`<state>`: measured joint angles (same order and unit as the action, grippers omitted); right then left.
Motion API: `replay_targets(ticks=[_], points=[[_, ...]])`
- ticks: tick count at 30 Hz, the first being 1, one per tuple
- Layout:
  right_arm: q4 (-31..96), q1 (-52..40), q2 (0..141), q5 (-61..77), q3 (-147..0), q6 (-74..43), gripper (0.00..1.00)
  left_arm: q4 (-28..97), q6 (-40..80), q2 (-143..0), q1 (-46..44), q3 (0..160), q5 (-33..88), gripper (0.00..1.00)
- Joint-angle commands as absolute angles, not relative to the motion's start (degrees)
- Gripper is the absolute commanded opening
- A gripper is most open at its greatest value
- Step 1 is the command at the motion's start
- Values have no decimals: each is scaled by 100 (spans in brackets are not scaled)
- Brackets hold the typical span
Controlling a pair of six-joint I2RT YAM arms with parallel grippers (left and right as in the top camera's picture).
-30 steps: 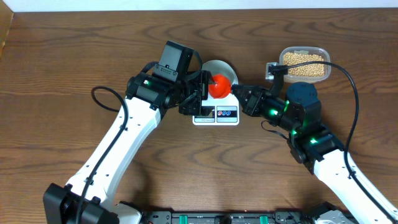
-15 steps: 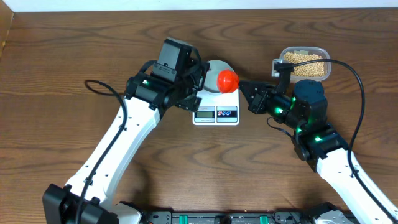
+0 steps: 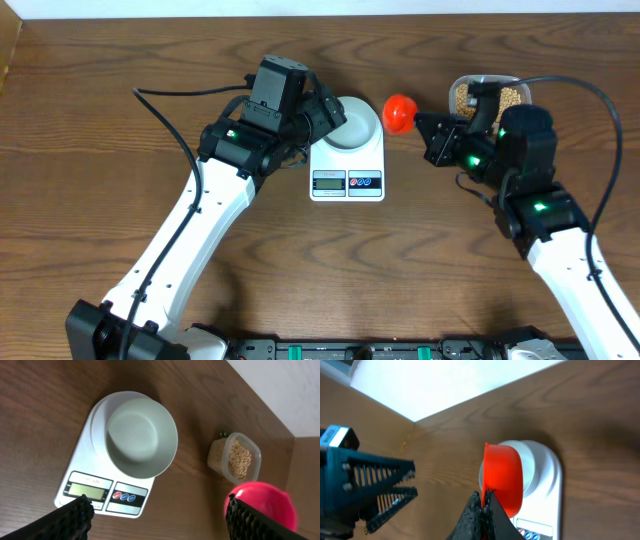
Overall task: Scoop item into bowl and weigh 50g on scale
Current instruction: 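Release the left gripper and carry the scoop right toward the tub, then move the left gripper down to the scale's front buttons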
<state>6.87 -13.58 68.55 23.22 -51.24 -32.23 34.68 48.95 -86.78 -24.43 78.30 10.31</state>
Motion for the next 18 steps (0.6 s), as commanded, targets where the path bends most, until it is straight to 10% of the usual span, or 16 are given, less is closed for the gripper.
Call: replay_targets(ticks=[1,4,9,18], points=[[1210,-1299,6862,1817,-5714,-2508,1,3496,4418,-8571,-2418,7909,939,87],[1892,-1299,6860,1168,-6171,-2119,1,3706,4414,-8571,-2418,7909,937,69],[2475,-1299,6840,252,-6532,-1852,1,3881,4390,-8576,-2418,7887,937,8],[2663,-1219,6842,97,-6563,-1793,1,4303,4222,-8576,-2493,7752,932,7]])
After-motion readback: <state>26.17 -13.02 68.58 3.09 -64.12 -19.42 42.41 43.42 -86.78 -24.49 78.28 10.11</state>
